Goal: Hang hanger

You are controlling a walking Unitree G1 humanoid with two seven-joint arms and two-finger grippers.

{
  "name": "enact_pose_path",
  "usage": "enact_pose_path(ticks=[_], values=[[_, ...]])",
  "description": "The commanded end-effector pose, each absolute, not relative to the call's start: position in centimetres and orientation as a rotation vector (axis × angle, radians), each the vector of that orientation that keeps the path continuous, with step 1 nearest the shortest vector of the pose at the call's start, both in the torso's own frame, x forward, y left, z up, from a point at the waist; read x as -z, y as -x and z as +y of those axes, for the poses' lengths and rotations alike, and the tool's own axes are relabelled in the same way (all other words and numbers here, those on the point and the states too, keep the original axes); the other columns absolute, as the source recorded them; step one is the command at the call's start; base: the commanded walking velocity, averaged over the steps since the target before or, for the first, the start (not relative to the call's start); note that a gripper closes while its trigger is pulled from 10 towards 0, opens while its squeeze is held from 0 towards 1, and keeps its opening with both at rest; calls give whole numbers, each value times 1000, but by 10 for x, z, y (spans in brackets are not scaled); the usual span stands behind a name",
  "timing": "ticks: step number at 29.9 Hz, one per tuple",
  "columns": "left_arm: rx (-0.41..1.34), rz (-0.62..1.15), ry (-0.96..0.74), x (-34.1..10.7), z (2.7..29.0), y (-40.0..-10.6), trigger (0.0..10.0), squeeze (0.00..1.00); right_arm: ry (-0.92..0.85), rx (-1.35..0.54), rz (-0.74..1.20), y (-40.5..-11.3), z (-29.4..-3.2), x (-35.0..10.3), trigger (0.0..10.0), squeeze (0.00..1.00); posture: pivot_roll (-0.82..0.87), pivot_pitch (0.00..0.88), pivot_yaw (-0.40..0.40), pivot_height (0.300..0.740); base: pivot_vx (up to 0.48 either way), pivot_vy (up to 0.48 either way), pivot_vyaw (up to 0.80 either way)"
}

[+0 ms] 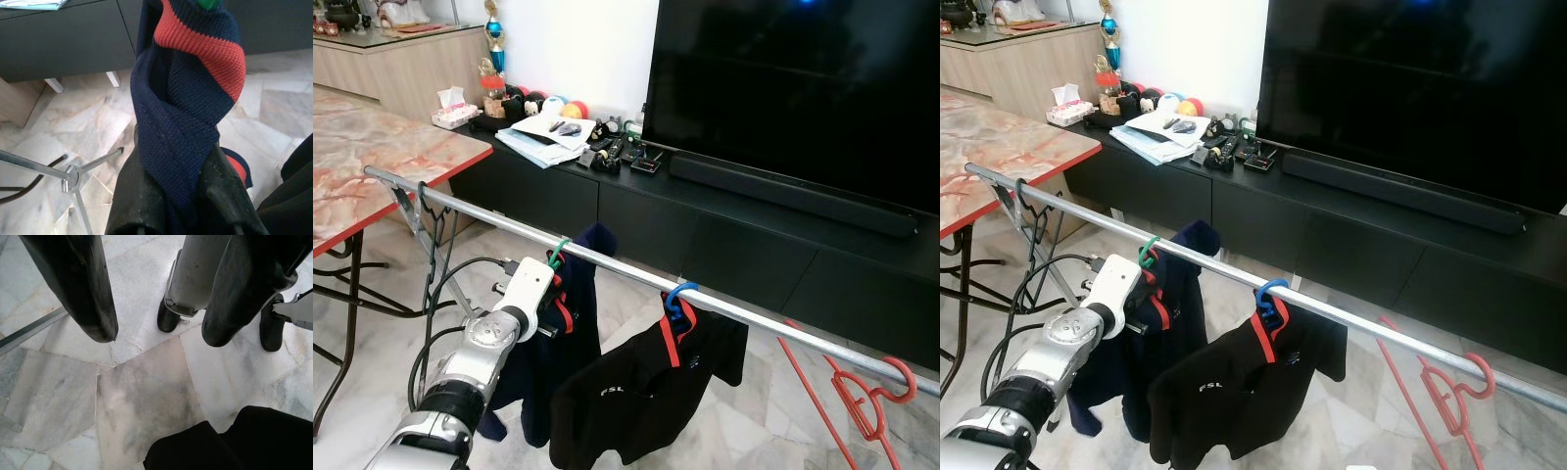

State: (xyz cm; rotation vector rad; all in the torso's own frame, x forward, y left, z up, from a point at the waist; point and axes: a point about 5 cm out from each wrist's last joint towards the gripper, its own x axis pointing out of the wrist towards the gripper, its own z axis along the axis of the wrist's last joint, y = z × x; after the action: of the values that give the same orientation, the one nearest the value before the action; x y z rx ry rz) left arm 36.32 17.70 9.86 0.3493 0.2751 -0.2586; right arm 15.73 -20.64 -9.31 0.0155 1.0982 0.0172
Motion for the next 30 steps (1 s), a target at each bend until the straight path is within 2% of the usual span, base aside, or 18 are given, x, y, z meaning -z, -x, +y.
enact_pose_path(ticks=[1, 22, 27, 29, 30], values=[[247, 256, -375, -108, 176, -370, 10000, 0, -11, 0, 1097, -158, -210, 92, 10000, 0, 87, 0, -65, 740, 0, 0, 0], [205, 401, -346, -91, 174, -370, 10000, 0, -11, -4, 1100, -157, -210, 93, 10000, 0, 83, 0, -62, 740, 0, 0, 0], [214, 309, -319, -101, 171, -374, 10000, 0, -16, -1, 1098, -157, -210, 93, 10000, 0, 81, 0, -58, 740, 0, 0, 0], [261, 255, -314, -108, 167, -375, 10000, 0, -18, 3, 1096, -157, -209, 93, 10000, 0, 78, 0, -56, 740, 0, 0, 0], [347, 229, -362, -111, 162, -373, 10000, 0, -14, 1, 1097, -157, -209, 93, 10000, 0, 78, 0, -56, 740, 0, 0, 0]])
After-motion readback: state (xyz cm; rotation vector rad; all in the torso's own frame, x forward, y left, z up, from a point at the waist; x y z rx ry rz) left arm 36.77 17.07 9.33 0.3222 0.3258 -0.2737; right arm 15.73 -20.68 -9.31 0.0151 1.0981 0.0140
